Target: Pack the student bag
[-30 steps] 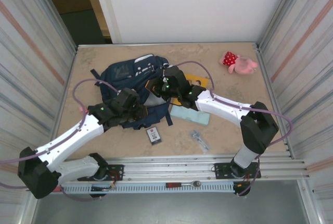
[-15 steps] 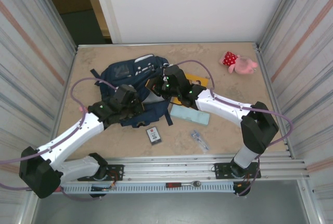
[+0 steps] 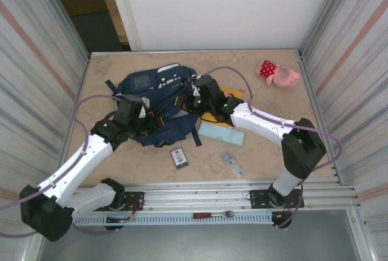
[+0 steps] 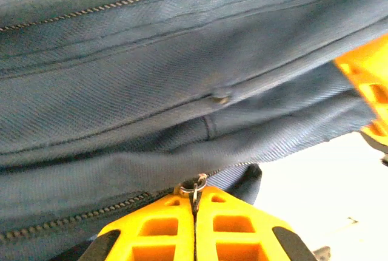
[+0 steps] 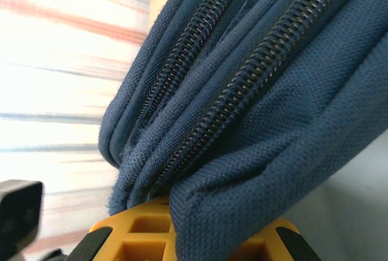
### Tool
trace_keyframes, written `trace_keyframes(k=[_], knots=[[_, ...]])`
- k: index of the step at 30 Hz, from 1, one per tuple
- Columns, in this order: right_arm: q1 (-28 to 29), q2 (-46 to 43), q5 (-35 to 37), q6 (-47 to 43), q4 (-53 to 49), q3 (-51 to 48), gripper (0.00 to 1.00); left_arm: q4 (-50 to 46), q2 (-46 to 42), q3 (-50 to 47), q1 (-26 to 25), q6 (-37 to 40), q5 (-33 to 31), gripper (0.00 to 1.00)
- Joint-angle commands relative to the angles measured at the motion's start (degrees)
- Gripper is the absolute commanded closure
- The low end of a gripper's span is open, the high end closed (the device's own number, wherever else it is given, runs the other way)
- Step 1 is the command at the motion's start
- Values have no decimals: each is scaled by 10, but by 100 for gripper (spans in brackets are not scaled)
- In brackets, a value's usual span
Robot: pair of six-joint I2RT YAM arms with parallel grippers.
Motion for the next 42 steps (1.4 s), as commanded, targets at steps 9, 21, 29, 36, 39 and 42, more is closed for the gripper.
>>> trace_keyframes(k=[9, 21, 29, 36, 39, 42], knots=[[-41, -32, -99, -113, -20, 7, 100, -60, 23, 4, 8, 104, 109, 100], [-119, -47, -205, -86, -113, 72, 100, -113, 24, 6, 68, 228, -2, 100], [-72, -62, -99, 108, -49, -24, 42, 33, 52, -21, 51, 197, 113, 100], [-4, -50, -17, 204, 14, -70, 36, 72, 79, -12, 6, 181, 124, 100], [-6, -51, -2, 192, -6, -61, 55, 61, 78, -13, 4, 181, 108, 100], [-26, -62, -16, 167, -21, -56, 78, 37, 69, -18, 19, 179, 76, 100]])
